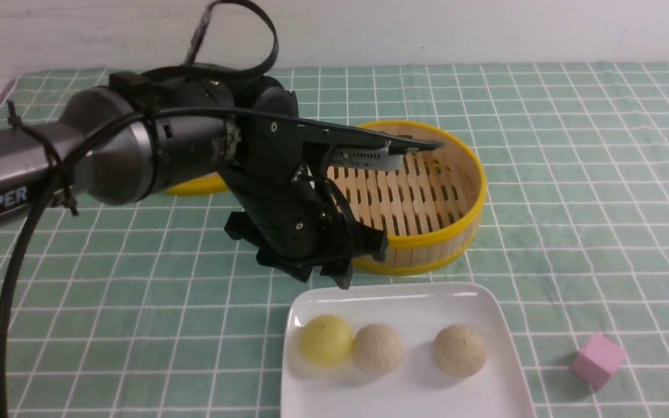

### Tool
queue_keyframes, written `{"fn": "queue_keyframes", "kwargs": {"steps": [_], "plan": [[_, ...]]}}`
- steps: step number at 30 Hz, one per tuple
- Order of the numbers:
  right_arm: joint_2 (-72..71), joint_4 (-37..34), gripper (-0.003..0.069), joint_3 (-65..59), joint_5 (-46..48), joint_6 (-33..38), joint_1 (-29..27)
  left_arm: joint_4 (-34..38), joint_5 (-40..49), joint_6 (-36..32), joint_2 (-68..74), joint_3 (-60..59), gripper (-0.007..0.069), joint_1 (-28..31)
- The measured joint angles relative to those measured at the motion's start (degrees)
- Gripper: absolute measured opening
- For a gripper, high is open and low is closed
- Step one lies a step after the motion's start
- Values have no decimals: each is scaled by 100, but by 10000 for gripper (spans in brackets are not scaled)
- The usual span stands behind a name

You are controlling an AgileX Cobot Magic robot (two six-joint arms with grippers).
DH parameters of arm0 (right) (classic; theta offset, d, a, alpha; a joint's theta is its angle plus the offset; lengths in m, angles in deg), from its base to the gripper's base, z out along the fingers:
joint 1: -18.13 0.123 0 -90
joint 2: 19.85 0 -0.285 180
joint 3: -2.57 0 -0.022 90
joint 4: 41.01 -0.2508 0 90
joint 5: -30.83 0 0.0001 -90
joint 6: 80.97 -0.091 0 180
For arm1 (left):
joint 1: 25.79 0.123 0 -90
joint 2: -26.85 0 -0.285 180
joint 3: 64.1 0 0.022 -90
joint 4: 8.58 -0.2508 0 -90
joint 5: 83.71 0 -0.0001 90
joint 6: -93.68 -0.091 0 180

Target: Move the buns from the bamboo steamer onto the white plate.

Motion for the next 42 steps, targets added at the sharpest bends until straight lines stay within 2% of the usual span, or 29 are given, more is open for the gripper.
{"fn": "queue_keyframes", "kwargs": {"steps": [3,8,12,16,25,42], "plan": [[0,-624,-15,-56,416,321,0,0,-77,0,0,0,391,0],[0,-793,-14,-68,174,410,5,0,-131,0,0,0,390,0],[0,-700,-11,-68,-452,392,5,0,-145,5,0,0,377,0],[0,-532,-10,-100,-694,306,5,6,-155,7,0,0,365,0],[5,-54,-7,-503,-1211,-415,5,42,-179,15,0,0,351,0],[11,11,0,-509,-1255,-415,5,59,-179,15,0,0,348,0]]}}
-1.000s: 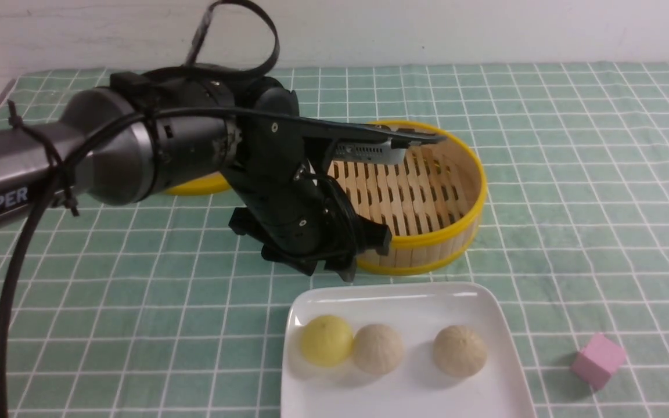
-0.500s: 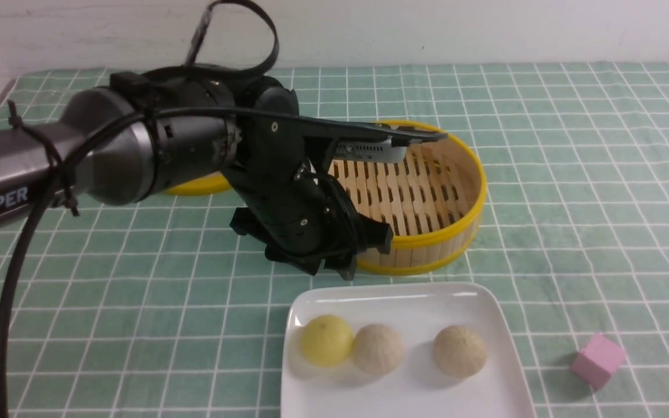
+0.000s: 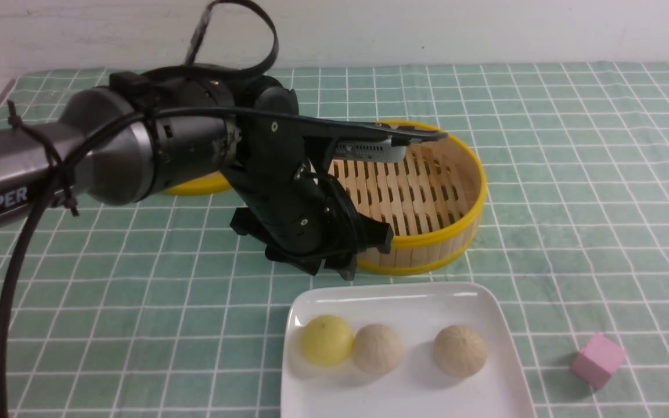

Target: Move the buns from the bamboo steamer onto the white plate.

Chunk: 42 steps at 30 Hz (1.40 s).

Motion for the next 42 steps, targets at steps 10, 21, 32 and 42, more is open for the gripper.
{"fn": "queue_keyframes", "kwargs": {"steps": [10,21,32,42], "plan": [[-370,0,5,-49,48,0,-33,5,-49,4,0,0,340,0],[-1539,325,14,-1072,329,0,-1591,29,-156,4,-13,0,160,0],[-1884,320,23,-1975,519,0,-3101,-88,198,4,-596,0,44,0],[-1884,314,35,-2015,644,0,-3687,-726,797,4,-1912,0,36,0]]}}
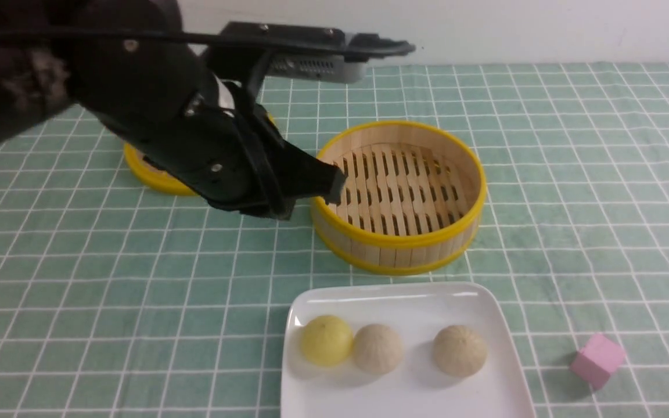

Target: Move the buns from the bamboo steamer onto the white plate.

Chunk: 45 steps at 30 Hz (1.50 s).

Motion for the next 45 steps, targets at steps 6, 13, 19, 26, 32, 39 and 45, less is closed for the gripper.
{"fn": "queue_keyframes", "kwargs": {"steps": [6,13,19,26,32,39,45], "plan": [[0,0,44,6,14,0,-24,-551,709,0,-1333,-179,31,0],[0,0,55,6,16,0,-24,-654,93,426,-2979,-2066,7,0],[0,0,64,6,16,0,-24,-551,-2266,1382,-4279,-4281,6,0],[0,0,76,6,16,0,-24,-551,-3597,1738,-4708,-5376,13,0],[0,0,85,6,20,0,-24,-697,-3438,1757,-4728,-5761,21,0],[0,5,96,6,20,0,-24,-963,-3283,1762,-4728,-5795,22,0],[0,5,104,6,20,0,-24,-978,-3283,1762,-4838,-5808,24,20]]}}
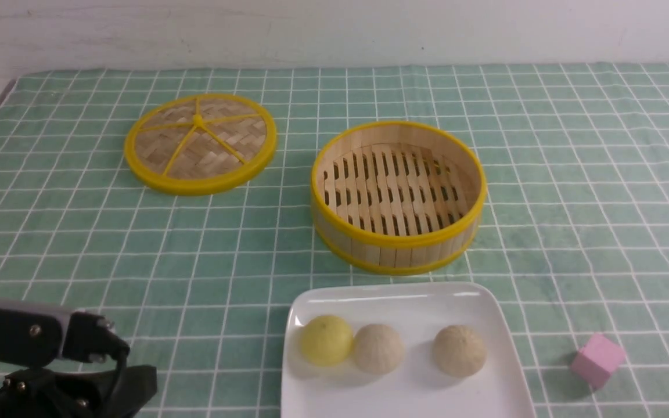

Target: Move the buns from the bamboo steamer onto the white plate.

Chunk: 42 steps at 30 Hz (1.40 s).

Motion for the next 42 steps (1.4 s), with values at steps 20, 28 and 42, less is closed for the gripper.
{"fn": "queue_keyframes", "kwargs": {"steps": [20,28,42], "plan": [[0,0,126,0,0,0,-1,-321,83,-393,-3347,-1939,44,3759],[0,0,133,0,0,0,-1,-270,84,-870,-3352,-1939,48,3772],[0,0,140,0,0,0,-1,-229,84,-1016,-3352,-1939,62,3534]]}}
